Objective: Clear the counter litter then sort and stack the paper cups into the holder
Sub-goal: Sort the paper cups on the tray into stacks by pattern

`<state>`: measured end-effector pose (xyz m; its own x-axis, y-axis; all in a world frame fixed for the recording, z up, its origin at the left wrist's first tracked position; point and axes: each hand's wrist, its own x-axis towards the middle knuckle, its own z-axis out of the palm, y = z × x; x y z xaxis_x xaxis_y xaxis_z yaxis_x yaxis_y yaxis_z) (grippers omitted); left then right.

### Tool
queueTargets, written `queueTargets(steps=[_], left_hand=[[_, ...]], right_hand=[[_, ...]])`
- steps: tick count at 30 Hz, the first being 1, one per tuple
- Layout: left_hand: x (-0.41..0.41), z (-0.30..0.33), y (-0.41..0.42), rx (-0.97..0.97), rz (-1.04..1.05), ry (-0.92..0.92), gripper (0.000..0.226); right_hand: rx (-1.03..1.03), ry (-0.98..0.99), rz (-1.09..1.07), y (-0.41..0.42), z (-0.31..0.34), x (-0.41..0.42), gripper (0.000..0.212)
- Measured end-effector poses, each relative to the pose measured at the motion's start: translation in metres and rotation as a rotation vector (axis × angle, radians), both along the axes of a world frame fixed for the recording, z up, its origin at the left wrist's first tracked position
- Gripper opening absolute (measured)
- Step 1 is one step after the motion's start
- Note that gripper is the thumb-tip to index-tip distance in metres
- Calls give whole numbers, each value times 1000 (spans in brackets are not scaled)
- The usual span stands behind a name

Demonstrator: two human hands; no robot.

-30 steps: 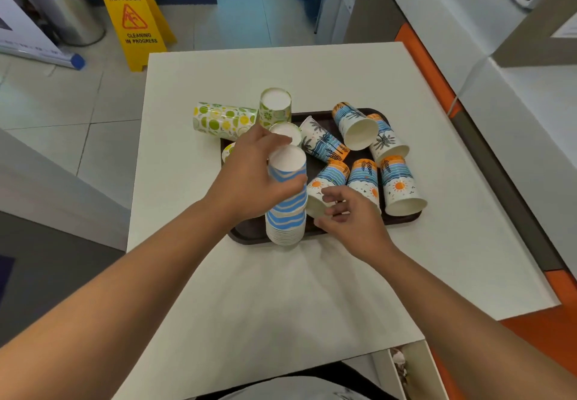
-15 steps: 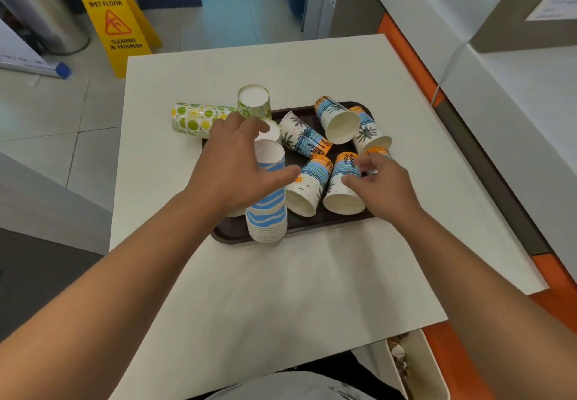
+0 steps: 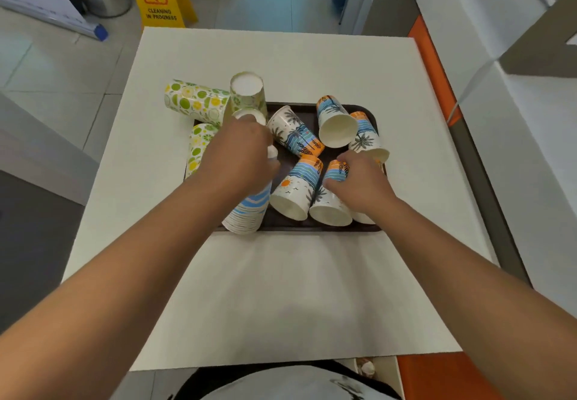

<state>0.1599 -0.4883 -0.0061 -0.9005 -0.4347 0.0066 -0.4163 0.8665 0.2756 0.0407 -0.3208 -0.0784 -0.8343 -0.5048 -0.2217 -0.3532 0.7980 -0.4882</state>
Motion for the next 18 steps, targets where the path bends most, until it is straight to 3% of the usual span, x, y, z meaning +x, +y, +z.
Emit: queueTargets(steps=[5, 13, 18], left_hand=[[21, -11, 2, -64, 0, 121, 17], [35, -23, 6, -120, -11, 317, 11], [44, -29, 6, -114, -12, 343, 10]], right_hand=[[44, 0, 45, -2, -5, -2, 56], [69, 1, 57, -5, -2, -7, 60], [50, -23, 51, -4, -3, -6, 57]])
